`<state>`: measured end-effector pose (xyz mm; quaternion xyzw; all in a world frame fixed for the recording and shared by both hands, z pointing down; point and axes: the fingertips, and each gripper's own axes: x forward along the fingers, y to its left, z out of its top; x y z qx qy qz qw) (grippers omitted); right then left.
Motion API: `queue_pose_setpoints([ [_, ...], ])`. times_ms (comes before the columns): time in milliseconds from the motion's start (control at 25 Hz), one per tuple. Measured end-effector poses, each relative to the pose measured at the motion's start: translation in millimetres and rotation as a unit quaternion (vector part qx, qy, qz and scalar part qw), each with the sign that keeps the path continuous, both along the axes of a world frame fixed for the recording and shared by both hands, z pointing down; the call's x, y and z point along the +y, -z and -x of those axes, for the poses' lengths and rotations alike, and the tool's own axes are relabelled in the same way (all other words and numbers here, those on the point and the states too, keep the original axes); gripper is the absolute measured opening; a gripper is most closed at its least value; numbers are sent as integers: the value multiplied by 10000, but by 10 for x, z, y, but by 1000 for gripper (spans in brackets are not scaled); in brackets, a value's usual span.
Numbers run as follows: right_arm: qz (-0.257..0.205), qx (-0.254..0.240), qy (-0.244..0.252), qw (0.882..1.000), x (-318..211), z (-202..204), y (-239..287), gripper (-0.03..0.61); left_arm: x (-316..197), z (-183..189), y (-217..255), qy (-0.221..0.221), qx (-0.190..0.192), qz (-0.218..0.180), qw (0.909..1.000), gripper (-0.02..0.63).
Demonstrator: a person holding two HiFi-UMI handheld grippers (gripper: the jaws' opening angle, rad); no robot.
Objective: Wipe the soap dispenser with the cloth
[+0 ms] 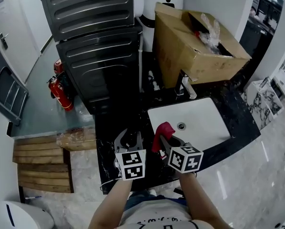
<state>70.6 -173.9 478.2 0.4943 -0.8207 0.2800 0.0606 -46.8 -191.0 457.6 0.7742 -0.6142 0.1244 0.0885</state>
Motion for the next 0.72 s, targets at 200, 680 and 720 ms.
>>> queue_pose_setpoints([
  [200,-15,4,49,10000,24,-10,1,51,75,29,32,-852,1106,-182,9900,121],
  [680,-304,-257,865,9955,75,343,218,49,312,623,73,-1546,2798,-560,9459,112],
  [720,-398,-336,1065,9929,92,437,282,49,326,642,57,-1535,2777,-544,9468,112],
])
